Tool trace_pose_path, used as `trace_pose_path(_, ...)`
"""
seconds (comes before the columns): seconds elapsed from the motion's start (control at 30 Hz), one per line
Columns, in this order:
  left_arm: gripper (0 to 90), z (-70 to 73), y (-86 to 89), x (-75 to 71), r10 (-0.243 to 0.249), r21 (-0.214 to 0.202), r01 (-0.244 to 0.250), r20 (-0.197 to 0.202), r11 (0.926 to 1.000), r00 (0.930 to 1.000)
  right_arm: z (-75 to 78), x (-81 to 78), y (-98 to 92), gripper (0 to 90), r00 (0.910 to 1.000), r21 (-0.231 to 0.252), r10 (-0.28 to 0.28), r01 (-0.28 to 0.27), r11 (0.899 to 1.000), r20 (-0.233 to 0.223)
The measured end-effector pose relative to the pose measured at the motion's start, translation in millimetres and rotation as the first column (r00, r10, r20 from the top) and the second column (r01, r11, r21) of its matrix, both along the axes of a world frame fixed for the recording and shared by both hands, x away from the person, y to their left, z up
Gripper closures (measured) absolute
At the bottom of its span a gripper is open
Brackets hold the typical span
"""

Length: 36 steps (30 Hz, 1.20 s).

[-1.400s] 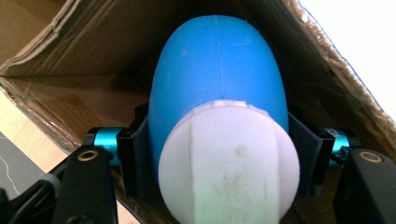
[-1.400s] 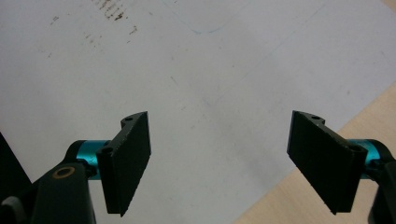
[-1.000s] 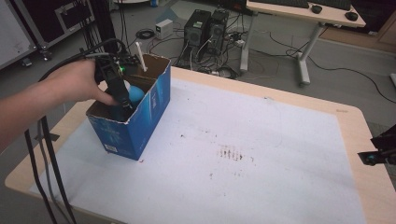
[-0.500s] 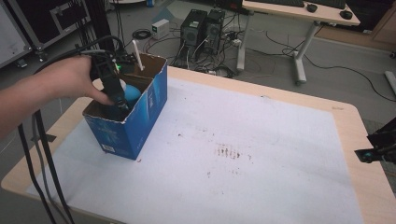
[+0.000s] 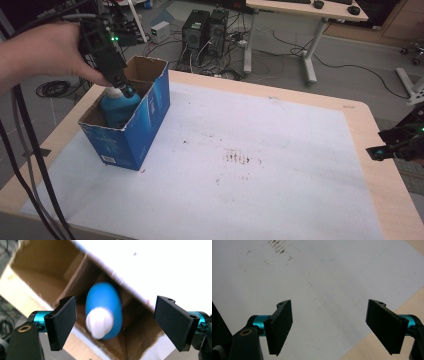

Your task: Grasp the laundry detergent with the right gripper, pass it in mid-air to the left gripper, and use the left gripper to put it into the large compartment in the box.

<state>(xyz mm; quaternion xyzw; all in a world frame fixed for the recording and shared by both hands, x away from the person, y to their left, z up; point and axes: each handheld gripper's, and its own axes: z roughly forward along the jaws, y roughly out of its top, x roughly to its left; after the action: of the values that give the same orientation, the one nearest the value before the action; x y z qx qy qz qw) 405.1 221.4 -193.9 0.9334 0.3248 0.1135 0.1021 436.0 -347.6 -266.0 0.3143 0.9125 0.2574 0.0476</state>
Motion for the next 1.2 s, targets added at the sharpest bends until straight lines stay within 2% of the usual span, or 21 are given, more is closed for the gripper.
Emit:
trace_pose_path(0.17, 18.6, 6.1, -33.5, 0.6, -0.087, -0.032, 0.087, 0.005, 0.9957, 0.9962, -0.2, -4.7, 7.3, 21.2, 1.0, 0.001, 0.005, -0.005, 1.0, 0.001)
trace_pose_path(0.27, 18.6, 2.6, -54.5, 2.6, -0.141, -0.032, 0.141, 0.0, 0.9895, 0.99, 0.5, -8.5, 14.3, 21.2, 0.9998, 0.002, 0.021, -0.021, 1.0, 0.005)
trace_pose_path(0.37, 18.6, -4.3, -74.9, 4.4, -0.188, -0.031, 0.187, -0.012, 0.9818, 0.9821, 2.3, -12.1, 20.7, 21.2, 0.9992, 0.002, 0.04, -0.04, 0.999, 0.005)
trace_pose_path(0.5, 18.6, -14.5, -101.1, 6.0, -0.253, -0.035, 0.252, -0.027, 0.967, 0.967, 6.2, -16.4, 28.8, 21.2, 0.9971, 0.014, 0.076, -0.076, 0.997, 0.011)
trace_pose_path(0.53, 18.6, -14.5, -101.1, 6.0, -0.253, -0.035, 0.252, -0.027, 0.967, 0.967, 6.2, -16.4, 28.8, 21.2, 0.9971, 0.014, 0.076, -0.076, 0.997, 0.011)
trace_pose_path(0.6, 18.6, -24.3, -116.2, 7.6, -0.292, -0.042, 0.29, -0.049, 0.956, 0.955, 7.4, -20.5, 37.9, 21.2, 0.9919, 0.007, 0.127, -0.127, 0.992, -0.003)
trace_pose_path(0.63, 18.6, -27.9, -121.0, 8.1, -0.301, -0.039, 0.299, -0.058, 0.9534, 0.9519, 7.5, -21.8, 41.0, 21.2, 0.9901, 0.008, 0.14, -0.14, 0.99, -0.008)
trace_pose_path(0.67, 18.6, -27.9, -121.0, 8.1, -0.301, -0.039, 0.299, -0.058, 0.9534, 0.9519, 7.5, -21.8, 41.0, 21.2, 0.9901, 0.008, 0.14, -0.14, 0.99, -0.008)
trace_pose_path(0.7, 18.6, -36.3, -129.7, 9.4, -0.319, -0.04, 0.316, -0.072, 0.9478, 0.9451, 7.1, -22.5, 44.3, 21.2, 0.9881, 0.003, 0.154, -0.154, 0.988, -0.01)
trace_pose_path(0.77, 18.6, -44.1, -137.6, 11.1, -0.332, -0.044, 0.33, -0.079, 0.9431, 0.9399, 5.2, -23.8, 53.4, 21.2, 0.9819, -0.007, 0.189, -0.189, 0.982, -0.019)
trace_pose_path(0.83, 18.7, -46.8, -140.0, 11.3, -0.335, -0.049, 0.332, -0.079, 0.942, 0.9389, 4.4, -24.0, 56.8, 21.1, 0.9796, -0.012, 0.2, -0.2, 0.98, -0.018)
trace_pose_path(0.87, 18.7, -52.2, -145.8, 12.2, -0.344, -0.048, 0.341, -0.079, 0.9387, 0.9356, 4.0, -24.1, 58.7, 21.2, 0.9783, -0.014, 0.206, -0.207, 0.978, -0.02)
trace_pose_path(0.93, 18.6, -56.4, -150.0, 13.0, -0.348, -0.054, 0.345, -0.081, 0.9371, 0.9339, 3.4, -23.5, 64.5, 21.1, 0.9723, -0.015, 0.233, -0.233, 0.972, -0.021)
trace_pose_path(1.17, 18.6, -56.2, -152.3, 15.4, -0.34, -0.051, 0.338, -0.064, 0.9399, 0.9381, 5.4, -22.4, 73.5, 21.2, 0.9614, -0.021, 0.274, -0.275, 0.961, -0.021)
trace_pose_path(1.2, 18.6, -56.4, -152.1, 15.7, -0.34, -0.05, 0.337, -0.062, 0.9402, 0.9385, 5.8, -22.3, 74.0, 21.2, 0.9637, -0.02, 0.266, -0.267, 0.964, -0.023)
